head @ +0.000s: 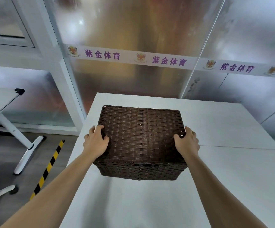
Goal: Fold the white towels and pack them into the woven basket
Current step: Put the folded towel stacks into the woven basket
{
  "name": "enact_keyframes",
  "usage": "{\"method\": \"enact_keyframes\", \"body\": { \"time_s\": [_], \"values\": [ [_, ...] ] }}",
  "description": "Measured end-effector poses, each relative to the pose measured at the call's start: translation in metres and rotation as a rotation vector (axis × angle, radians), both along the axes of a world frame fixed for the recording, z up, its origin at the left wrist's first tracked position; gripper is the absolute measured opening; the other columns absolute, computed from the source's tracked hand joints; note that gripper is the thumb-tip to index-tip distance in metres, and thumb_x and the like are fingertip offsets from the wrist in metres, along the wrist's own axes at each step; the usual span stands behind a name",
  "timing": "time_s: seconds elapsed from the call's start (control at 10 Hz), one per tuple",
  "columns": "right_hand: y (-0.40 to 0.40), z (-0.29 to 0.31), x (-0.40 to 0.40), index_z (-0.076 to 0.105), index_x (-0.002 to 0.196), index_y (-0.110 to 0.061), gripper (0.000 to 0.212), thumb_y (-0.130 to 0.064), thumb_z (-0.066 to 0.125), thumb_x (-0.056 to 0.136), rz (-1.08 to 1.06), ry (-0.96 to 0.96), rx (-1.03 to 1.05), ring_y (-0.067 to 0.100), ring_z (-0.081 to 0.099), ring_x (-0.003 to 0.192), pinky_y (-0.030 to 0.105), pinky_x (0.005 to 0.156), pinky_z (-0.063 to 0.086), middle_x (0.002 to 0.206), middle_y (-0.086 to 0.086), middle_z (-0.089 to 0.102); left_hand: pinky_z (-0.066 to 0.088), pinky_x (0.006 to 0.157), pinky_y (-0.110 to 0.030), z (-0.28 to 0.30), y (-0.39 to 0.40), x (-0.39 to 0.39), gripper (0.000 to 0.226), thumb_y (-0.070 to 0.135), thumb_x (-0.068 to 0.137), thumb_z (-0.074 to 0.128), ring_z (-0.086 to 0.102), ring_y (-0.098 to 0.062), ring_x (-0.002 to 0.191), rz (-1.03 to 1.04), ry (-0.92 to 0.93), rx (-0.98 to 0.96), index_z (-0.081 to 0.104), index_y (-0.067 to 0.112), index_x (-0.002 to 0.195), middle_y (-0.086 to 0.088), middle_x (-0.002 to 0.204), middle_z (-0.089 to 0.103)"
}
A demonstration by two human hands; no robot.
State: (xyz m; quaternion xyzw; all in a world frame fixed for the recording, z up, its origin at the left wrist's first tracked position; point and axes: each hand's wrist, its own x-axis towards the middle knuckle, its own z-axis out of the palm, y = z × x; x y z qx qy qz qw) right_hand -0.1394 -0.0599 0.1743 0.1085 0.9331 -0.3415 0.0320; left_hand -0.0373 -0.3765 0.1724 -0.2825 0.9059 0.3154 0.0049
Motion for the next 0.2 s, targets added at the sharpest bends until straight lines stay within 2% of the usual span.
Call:
{"method": "enact_keyframes", "body": {
  "time_s": [0.2],
  "values": [
    [-0.023, 0.023, 0.012, 0.033, 0.156, -0.026, 0.062, -0.04, 0.055, 0.1, 0.158, 0.209, 0.125, 0.03, 0.037, 0.144, 0.05, 0.121, 0.026, 0.161, 0.004, 0.034, 0.027, 0.115, -0.057, 0.031, 0.008, 0.006, 0.047, 0.031, 0.1, 0.051, 0.032, -0.036, 0.141, -0.141, 0.169, -0.21, 0.041, 0.027, 0.146, -0.002, 0.16, 0.031]
  ]
}}
